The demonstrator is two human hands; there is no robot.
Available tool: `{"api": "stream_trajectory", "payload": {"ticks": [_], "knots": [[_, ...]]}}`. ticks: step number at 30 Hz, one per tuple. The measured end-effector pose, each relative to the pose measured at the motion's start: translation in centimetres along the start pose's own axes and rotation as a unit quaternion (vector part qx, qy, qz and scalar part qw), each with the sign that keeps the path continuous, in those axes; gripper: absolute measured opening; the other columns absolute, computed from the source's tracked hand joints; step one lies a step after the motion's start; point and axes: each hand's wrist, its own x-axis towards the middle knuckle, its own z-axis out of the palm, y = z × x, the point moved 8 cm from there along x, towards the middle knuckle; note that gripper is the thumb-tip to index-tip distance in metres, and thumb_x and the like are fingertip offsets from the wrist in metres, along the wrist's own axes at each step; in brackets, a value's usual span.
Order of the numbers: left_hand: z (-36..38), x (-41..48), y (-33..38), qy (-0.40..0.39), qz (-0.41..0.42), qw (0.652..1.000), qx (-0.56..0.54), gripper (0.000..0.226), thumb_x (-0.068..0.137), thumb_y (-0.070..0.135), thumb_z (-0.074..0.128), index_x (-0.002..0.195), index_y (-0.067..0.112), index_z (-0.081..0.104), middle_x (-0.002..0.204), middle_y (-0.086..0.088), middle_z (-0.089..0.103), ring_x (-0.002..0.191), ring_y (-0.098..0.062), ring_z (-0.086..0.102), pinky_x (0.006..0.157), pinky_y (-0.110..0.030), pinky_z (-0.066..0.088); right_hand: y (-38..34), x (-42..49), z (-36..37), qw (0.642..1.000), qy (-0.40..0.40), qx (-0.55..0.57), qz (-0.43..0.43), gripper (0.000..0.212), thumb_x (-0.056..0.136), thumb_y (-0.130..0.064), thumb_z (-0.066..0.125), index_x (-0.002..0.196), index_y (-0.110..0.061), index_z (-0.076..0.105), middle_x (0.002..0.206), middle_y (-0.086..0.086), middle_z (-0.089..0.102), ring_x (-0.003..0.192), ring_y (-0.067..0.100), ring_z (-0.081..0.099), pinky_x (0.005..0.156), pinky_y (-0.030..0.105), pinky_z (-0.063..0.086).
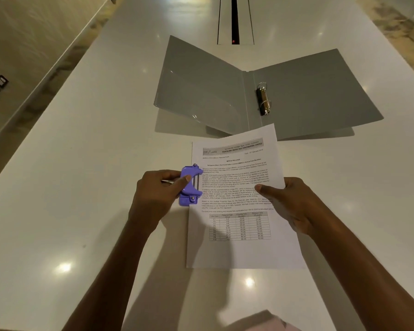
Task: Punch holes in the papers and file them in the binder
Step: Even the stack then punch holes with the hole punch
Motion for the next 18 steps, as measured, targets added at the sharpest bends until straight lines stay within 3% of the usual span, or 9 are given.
{"api": "stream_trajectory", "payload": {"ticks": [4, 7, 10, 12, 15, 18], "knots": [[0.0, 0.1, -0.2, -0.006, -0.008, 1.0, -0.007, 0.033, 0.093, 0.038, 0.078, 0.118, 0.016, 0.08, 0.097, 0.003, 0.082, 0.082, -0.014, 0.078, 0.086, -0.039, 0.065, -0.2, 0.2, 0.0, 1.0, -0.003, -0.003, 0.003, 0.028, 0.095, -0.016, 0.074, 0.123, -0.013, 0.074, 0.112, -0.004, 0.081, 0.09, 0.012, 0.08, 0.082, 0.031, 0.06], [0.0, 0.1, 0.0, -0.005, -0.007, 1.0, -0.007, 0.034, 0.093, 0.037, 0.078, 0.12, 0.015, 0.079, 0.099, 0.0, 0.081, 0.083, -0.016, 0.078, 0.084, -0.037, 0.065, -0.2, 0.3, 0.0, 1.0, -0.007, -0.003, 0.003, 0.029, 0.095, -0.017, 0.074, 0.123, -0.013, 0.074, 0.114, -0.002, 0.08, 0.091, 0.014, 0.08, 0.083, 0.033, 0.06], [0.1, 0.1, 0.0, -0.01, -0.009, 1.0, -0.004, 0.038, 0.093, 0.038, 0.077, 0.122, 0.013, 0.078, 0.104, -0.005, 0.081, 0.087, -0.022, 0.078, 0.087, -0.042, 0.065, -0.1, 0.3, 0.0, 1.0, -0.012, -0.003, 0.004, 0.031, 0.095, -0.018, 0.075, 0.126, -0.014, 0.074, 0.116, -0.002, 0.08, 0.101, 0.02, 0.078, 0.099, 0.046, 0.058], [0.1, 0.2, -0.1, -0.013, -0.011, 1.0, -0.006, 0.039, 0.093, 0.038, 0.077, 0.122, 0.013, 0.078, 0.103, -0.005, 0.081, 0.087, -0.022, 0.079, 0.088, -0.045, 0.065, -0.2, 0.0, 0.0, 1.0, -0.015, -0.002, -0.001, 0.03, 0.096, -0.018, 0.074, 0.126, -0.014, 0.074, 0.115, -0.003, 0.08, 0.098, 0.017, 0.079, 0.091, 0.038, 0.061], [0.0, 0.1, 0.0, -0.013, -0.011, 1.0, -0.003, 0.038, 0.093, 0.038, 0.077, 0.123, 0.013, 0.078, 0.104, -0.004, 0.081, 0.088, -0.02, 0.078, 0.088, -0.043, 0.065, -0.2, -0.7, 0.2, 0.999, -0.018, 0.024, -0.01, 0.026, 0.097, -0.013, 0.071, 0.123, -0.013, 0.074, 0.11, -0.004, 0.081, 0.089, 0.009, 0.08, 0.064, 0.018, 0.061], [0.0, -0.3, 0.1, -0.019, 0.001, 1.0, 0.009, 0.035, 0.094, 0.037, 0.076, 0.121, 0.014, 0.079, 0.103, -0.001, 0.081, 0.09, -0.019, 0.078, 0.088, -0.043, 0.065, 0.1, -1.1, 0.2, 0.999, -0.02, 0.032, -0.011, 0.023, 0.098, -0.01, 0.069, 0.12, -0.012, 0.074, 0.108, -0.005, 0.081, 0.085, 0.007, 0.079, 0.059, 0.015, 0.058]]}}
